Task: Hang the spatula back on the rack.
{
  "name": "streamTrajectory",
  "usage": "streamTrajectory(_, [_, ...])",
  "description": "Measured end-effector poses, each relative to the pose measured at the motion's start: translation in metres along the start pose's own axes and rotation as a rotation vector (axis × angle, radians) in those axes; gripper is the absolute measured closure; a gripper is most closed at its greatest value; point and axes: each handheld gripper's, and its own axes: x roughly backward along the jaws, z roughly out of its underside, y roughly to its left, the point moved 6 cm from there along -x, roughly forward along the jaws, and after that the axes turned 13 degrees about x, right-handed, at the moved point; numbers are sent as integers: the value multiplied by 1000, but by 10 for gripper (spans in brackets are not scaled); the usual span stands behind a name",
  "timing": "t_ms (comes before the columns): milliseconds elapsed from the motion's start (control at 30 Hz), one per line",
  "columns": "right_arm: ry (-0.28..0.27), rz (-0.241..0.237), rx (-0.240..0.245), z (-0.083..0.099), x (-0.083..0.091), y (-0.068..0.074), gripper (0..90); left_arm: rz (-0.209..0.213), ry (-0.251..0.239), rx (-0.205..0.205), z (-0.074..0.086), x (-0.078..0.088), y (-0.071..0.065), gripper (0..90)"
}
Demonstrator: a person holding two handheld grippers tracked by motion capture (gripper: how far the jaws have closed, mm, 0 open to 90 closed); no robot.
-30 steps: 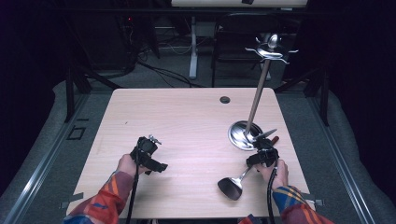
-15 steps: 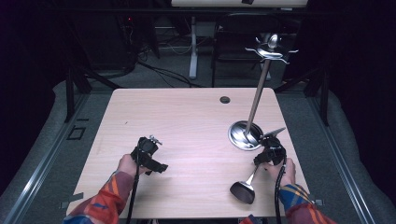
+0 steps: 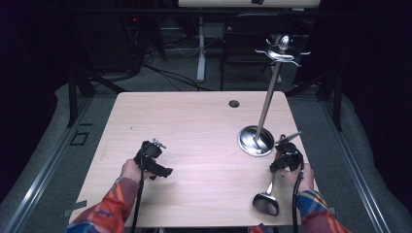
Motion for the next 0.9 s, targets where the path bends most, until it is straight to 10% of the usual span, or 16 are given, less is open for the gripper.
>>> streamTrajectory(533, [-23,37,11,-2,0,-13,677,29,14,20,1,-4,5,35])
streamTrajectory(900, [-59,17,-72,-9,-2,-21,748,40,23,25,2,-5,3,34])
